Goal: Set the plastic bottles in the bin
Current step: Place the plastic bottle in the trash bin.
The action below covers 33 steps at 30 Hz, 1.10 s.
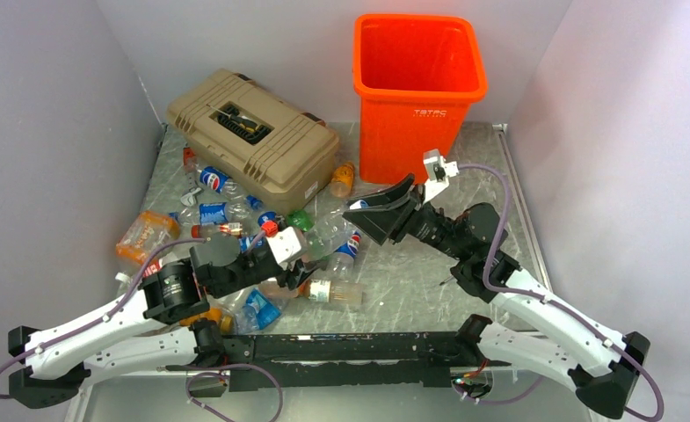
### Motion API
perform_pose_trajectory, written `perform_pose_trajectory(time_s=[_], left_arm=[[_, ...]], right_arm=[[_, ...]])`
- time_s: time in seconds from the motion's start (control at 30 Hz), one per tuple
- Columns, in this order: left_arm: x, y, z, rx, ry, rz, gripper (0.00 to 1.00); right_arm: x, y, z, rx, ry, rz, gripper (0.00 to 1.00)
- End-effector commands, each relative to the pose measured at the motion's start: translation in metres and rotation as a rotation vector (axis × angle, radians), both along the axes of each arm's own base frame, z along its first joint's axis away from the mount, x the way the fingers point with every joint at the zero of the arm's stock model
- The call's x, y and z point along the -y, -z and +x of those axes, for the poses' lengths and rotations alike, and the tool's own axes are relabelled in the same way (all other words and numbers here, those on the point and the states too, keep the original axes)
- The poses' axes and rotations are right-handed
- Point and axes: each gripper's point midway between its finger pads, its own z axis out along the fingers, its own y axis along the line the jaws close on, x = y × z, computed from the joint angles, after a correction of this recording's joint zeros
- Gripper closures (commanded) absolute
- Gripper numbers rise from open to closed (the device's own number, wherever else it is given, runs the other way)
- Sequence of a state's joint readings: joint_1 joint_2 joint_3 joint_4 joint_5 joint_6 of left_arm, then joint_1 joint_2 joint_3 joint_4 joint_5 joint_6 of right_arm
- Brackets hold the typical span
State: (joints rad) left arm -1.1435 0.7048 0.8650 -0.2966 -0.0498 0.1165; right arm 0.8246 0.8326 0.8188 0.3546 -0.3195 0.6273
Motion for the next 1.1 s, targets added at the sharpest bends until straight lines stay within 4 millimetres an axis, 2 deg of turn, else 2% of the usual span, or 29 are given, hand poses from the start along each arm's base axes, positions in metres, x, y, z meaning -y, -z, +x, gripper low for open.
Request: perform_pose_trajectory(time_s=[0.0,0.1,0.13,0.17,0.2,0.33,0.37,0.43,0.47,0.57,0.7,0.8,0.9,1.07], left_arm=[[0.005,-0.015,-0.003,0.015,0.021,-0.054,0.40],[0.003,-0.015,0.003,0.008,-0.015,-0.054,0.31],[0.001,-0.015,0.006,0.001,-0.036,-0.052,0.23],[0.000,-0.015,0.008,-0.003,-0.055,-0.052,0.06],[-0.001,-0.016,0.010,-0.003,-0.070,-0.050,0.01],[-0.007,-0.018,0.018,-0.005,-0.126,-0.064,0.01],[-0.011,-0.020,0.021,0.000,-0.155,-0.073,0.01],[-0.018,-0.024,0.028,0.015,-0.209,-0.093,0.01],[-0.023,-0.026,0.032,0.024,-0.242,-0.103,0.01],[-0.040,-0.034,0.041,0.048,-0.329,-0.139,0.00],[-0.058,-0.041,0.048,0.073,-0.413,-0.183,0.01],[-0.063,-0.042,0.050,0.085,-0.436,-0.186,0.00],[-0.067,-0.038,0.057,0.093,-0.489,-0.157,0.01],[-0.082,-0.031,0.073,0.095,-0.630,-0.110,0.03]], right_arm=[[0.003,-0.015,0.008,0.014,0.038,0.072,0.60],[-0.002,-0.013,0.006,0.013,0.011,0.062,0.80],[-0.002,-0.013,0.007,0.013,0.011,0.062,0.91],[-0.001,-0.013,0.007,0.012,0.019,0.062,1.00],[0.001,-0.013,0.008,0.009,0.032,0.059,1.00],[0.017,-0.018,0.013,0.040,0.124,0.014,1.00],[0.025,-0.025,0.015,0.061,0.172,-0.009,1.00],[0.050,-0.046,0.020,0.113,0.295,-0.040,1.00],[0.067,-0.066,0.020,0.161,0.370,-0.041,1.00],[0.114,-0.105,0.028,0.207,0.589,-0.039,1.00],[0.157,-0.141,0.047,0.220,0.847,-0.046,1.00],[0.181,-0.163,0.064,0.233,1.033,-0.018,1.00],[0.189,-0.182,0.078,0.285,1.159,0.001,1.00],[0.177,-0.209,0.115,0.331,1.301,-0.010,1.00]])
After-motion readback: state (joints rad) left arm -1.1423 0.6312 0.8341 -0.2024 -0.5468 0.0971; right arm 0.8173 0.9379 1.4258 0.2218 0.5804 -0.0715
